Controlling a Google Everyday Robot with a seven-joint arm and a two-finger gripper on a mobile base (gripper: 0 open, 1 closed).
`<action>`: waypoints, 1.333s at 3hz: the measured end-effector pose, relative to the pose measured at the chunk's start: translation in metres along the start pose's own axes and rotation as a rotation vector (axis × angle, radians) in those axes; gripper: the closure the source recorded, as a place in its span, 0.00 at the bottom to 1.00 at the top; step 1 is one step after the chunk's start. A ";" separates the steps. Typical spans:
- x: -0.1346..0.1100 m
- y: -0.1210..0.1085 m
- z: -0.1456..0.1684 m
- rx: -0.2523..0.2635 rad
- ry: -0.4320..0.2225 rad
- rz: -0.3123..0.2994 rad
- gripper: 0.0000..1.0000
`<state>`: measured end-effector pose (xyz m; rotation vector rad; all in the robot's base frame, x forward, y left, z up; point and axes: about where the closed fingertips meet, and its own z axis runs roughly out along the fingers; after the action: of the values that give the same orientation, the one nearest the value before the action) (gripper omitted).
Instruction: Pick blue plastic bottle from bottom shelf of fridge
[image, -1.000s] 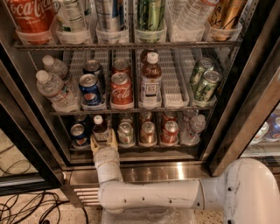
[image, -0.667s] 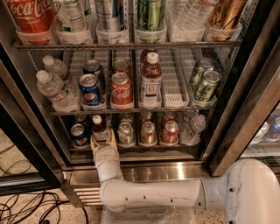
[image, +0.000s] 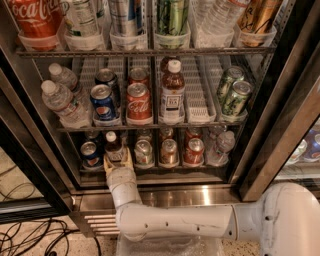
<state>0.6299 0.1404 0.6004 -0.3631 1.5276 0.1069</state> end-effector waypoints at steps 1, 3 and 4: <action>-0.003 0.000 0.000 0.000 -0.001 0.000 1.00; -0.032 -0.007 -0.009 -0.048 -0.051 0.049 1.00; -0.030 -0.006 -0.009 -0.049 -0.052 0.049 1.00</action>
Offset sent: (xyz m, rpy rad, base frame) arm -0.0206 -0.0008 0.0566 0.1195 -0.0211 0.1727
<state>0.6218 0.1365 0.6310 -0.3587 1.4849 0.1911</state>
